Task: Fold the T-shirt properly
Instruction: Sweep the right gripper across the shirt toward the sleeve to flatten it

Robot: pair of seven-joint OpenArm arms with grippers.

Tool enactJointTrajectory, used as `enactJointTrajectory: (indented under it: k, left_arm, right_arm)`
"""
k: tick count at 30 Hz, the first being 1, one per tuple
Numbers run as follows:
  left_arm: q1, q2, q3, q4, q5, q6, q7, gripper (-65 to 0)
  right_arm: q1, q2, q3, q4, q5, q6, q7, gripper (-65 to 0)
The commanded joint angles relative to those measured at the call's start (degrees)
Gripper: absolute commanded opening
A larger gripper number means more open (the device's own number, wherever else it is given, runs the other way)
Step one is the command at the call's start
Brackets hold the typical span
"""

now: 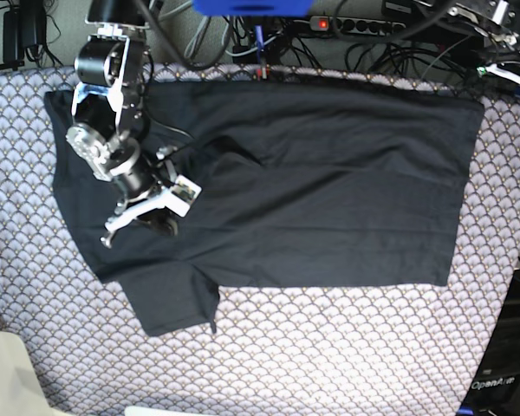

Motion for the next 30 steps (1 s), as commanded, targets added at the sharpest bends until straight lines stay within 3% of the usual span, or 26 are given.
enactJointTrajectory:
  k: [1, 6, 10, 15, 25, 30]
  left_arm:
    - [-0.2, -1.3, -0.1, 0.8, -0.5, 0.4, -0.8, -41.1]
    - [-1.3, -2.4, -0.4, 0.8, -0.5, 0.4, -0.8, -41.1]
    - [-1.4, -3.2, -0.4, 0.7, -0.5, 0.4, -0.8, -41.1]
    - [-2.0, -3.2, -0.2, 0.7, -0.5, 0.4, -0.8, -41.1]
    - [-1.9, -3.3, -0.4, 0.7, -0.5, 0.4, -0.8, -41.1]
    - [-1.7, -3.3, -0.5, 0.8, -0.4, 0.4, -0.8, -41.1]
  right_arm:
    - [0.5, 0.0, -0.1, 1.8, 0.8, -0.6, 0.7, -65.0]
    - [-3.7, 0.2, 3.7, 4.7, 1.7, -0.6, 1.0, -65.0]
    - [-10.0, -0.4, 4.5, 7.5, 10.0, -0.6, 1.0, -65.0]
    - [-14.3, -1.2, 4.4, 6.6, 10.9, -0.6, 1.0, -65.0]
    - [-13.0, -1.2, 4.8, -2.6, 10.9, -0.6, 0.7, -65.0]
    - [-8.3, -1.1, 8.7, -7.6, 10.9, -0.6, 1.1, -65.0]
